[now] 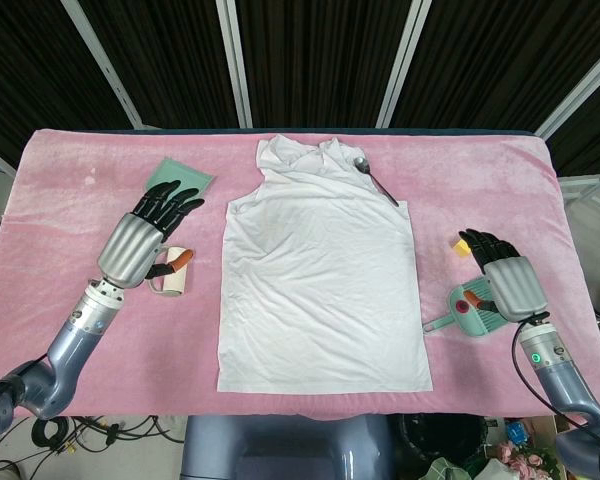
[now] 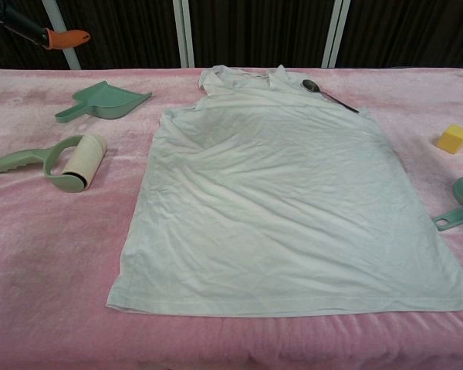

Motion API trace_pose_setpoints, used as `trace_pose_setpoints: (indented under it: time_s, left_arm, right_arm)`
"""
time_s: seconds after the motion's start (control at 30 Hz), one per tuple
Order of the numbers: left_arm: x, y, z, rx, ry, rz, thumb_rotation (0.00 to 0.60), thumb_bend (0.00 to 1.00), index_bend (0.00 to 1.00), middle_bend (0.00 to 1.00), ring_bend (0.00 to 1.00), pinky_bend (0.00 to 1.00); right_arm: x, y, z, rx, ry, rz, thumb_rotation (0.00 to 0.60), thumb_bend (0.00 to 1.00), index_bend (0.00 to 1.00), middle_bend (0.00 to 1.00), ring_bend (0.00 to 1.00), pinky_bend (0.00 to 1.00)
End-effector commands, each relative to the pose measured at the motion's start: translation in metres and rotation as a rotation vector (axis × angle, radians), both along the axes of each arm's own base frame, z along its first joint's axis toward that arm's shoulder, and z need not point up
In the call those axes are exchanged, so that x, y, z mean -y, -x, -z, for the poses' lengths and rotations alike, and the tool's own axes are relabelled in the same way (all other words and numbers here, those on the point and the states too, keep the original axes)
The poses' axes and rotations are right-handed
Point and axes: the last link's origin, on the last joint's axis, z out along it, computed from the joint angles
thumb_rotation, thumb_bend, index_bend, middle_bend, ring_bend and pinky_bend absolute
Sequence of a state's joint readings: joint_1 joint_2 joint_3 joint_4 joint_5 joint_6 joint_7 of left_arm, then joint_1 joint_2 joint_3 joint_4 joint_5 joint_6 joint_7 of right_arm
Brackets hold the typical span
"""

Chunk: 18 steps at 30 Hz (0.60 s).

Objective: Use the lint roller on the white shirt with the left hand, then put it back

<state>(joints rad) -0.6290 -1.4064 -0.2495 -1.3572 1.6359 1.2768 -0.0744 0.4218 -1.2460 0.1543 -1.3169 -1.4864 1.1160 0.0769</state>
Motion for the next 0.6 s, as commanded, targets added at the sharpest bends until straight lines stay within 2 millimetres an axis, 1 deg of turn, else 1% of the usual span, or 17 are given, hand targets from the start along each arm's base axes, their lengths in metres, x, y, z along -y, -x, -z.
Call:
trace_pose_setpoints:
  time_s: [0.03, 0.23, 0.4, 0.6]
  left_arm:
    - [0.0, -0.004, 0.002, 0.001, 0.006, 0.001, 0.6, 0.27, 0.15, 0.12, 0.0, 0.11]
    - [0.004, -0.005, 0.001, 0.013, 0.001, 0.001, 0.6, 0.28, 0.15, 0.12, 0.0, 0.11]
    - [0.003, 0.003, -0.001, 0.004, -0.001, -0.02, 0.6, 0.28, 0.15, 0.12, 0.0, 0.11]
    - [0.006, 0.009, -0.004, -0.012, -0.009, -0.02, 0.6, 0.28, 0.15, 0.12, 0.0, 0.11]
  right_arm:
    - [0.001, -0.002, -0.001, 0.005, -0.001, 0.002, 0.6, 0.12, 0.03, 0.08, 0.11, 0.22]
    - [-0.003, -0.005, -0.004, 0.027, 0.011, 0.003, 0.6, 0.12, 0.03, 0.08, 0.11, 0.22]
    - [-0.007, -0.005, -0.008, 0.031, 0.035, 0.006, 0.6, 0.12, 0.03, 0.08, 0.11, 0.22]
    - [-0.015, -0.007, -0.007, 0.043, 0.048, 0.007, 0.6, 0.12, 0.03, 0.08, 0.11, 0.22]
